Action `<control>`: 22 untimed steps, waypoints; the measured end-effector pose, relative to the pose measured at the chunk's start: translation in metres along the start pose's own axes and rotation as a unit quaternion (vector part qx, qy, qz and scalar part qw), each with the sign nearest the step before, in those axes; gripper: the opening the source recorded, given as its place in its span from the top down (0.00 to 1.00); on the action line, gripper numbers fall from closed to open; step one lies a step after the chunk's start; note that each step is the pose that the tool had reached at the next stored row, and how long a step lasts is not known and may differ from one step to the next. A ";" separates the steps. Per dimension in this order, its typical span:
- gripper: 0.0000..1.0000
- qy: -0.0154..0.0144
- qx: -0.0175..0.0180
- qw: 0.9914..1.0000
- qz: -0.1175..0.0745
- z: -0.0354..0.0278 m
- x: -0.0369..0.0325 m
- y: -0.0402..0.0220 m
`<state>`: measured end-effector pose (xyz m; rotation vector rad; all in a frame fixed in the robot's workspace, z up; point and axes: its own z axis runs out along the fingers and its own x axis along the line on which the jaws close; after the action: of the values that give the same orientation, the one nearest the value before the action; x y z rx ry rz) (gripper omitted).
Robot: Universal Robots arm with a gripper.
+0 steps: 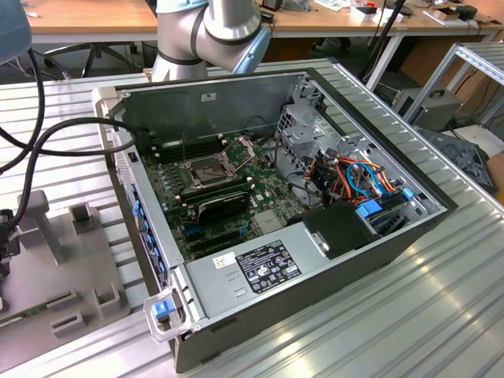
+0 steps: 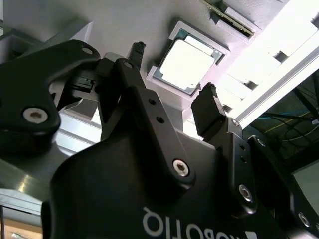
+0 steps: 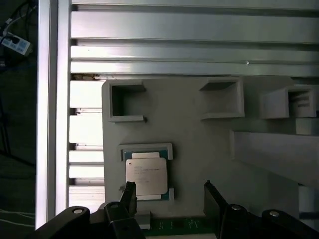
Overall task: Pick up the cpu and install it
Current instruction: 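Pick up the cpu and move it towards the insertion slot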
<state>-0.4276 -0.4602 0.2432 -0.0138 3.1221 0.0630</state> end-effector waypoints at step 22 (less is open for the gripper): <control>0.34 0.000 0.000 1.000 0.000 0.0076 0.0003 -0.0005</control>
<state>-0.4278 -0.4604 0.2356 -0.0141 3.1224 0.0629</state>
